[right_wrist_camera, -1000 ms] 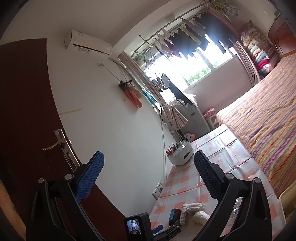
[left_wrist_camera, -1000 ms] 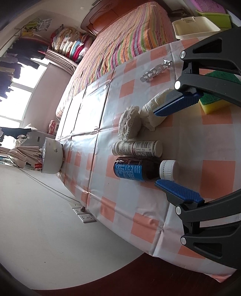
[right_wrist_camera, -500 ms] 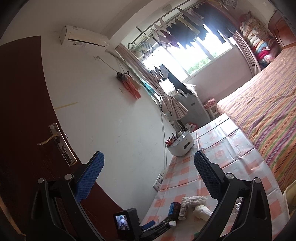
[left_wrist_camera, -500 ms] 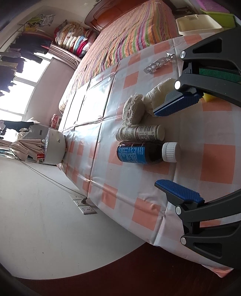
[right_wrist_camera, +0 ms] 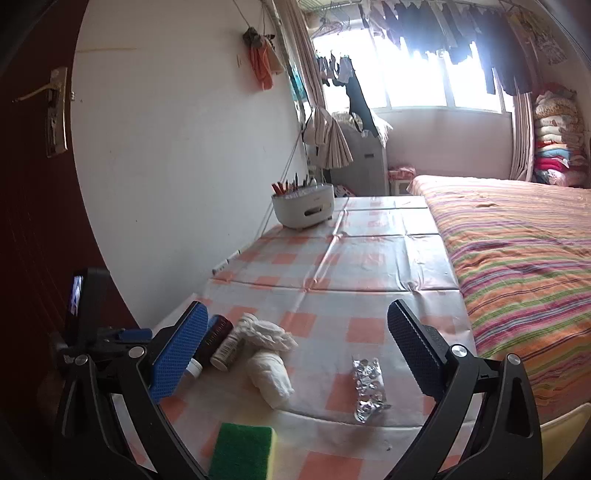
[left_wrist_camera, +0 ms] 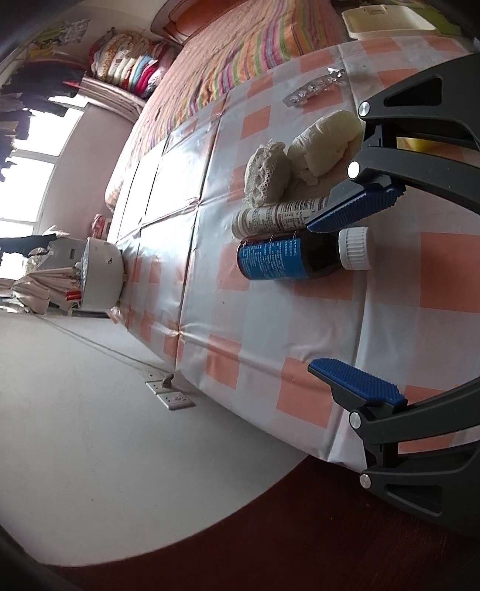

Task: Collect trash
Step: 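Grasp the silver foil blister pack with the right tool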

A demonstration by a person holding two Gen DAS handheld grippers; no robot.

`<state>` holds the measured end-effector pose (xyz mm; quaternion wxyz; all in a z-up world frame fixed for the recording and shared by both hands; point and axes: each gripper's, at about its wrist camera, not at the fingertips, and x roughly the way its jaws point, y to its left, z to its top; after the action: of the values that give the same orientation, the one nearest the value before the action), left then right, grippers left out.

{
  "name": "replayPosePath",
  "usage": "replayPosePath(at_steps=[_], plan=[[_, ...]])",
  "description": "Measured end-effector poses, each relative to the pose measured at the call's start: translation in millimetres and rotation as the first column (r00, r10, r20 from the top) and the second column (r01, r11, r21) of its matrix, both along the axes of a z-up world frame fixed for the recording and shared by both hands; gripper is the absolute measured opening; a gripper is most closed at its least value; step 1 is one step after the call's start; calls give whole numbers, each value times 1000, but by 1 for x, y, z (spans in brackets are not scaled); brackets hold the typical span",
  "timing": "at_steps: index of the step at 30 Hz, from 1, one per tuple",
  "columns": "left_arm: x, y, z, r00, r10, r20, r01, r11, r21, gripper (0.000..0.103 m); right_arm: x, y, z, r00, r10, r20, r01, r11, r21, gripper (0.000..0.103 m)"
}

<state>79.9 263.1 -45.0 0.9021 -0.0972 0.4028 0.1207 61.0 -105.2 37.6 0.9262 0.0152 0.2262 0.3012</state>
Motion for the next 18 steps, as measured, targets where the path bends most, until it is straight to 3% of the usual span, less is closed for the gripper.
replayPosePath(at_steps=[4, 8, 12, 15, 18], plan=[[24, -8, -4, 992, -74, -99, 74, 997, -2, 69, 20, 0, -11, 999, -22, -27, 19, 996, -85, 96], [49, -19, -4, 978, -138, -155, 140, 990, 4, 69, 51, -2, -33, 990, -47, -132, 31, 993, -117, 94], [58, -22, -14, 975, -134, -178, 131, 991, -33, 69, 80, 2, -70, 966, -81, -247, 38, 984, -175, 80], [61, -24, -13, 973, -147, -181, 142, 989, -40, 69, 90, 9, -83, 955, -101, -280, 39, 975, -217, 80], [62, -24, -10, 975, -143, -168, 145, 989, 0, 69, 98, 16, -90, 941, -109, -321, 30, 970, -242, 79]])
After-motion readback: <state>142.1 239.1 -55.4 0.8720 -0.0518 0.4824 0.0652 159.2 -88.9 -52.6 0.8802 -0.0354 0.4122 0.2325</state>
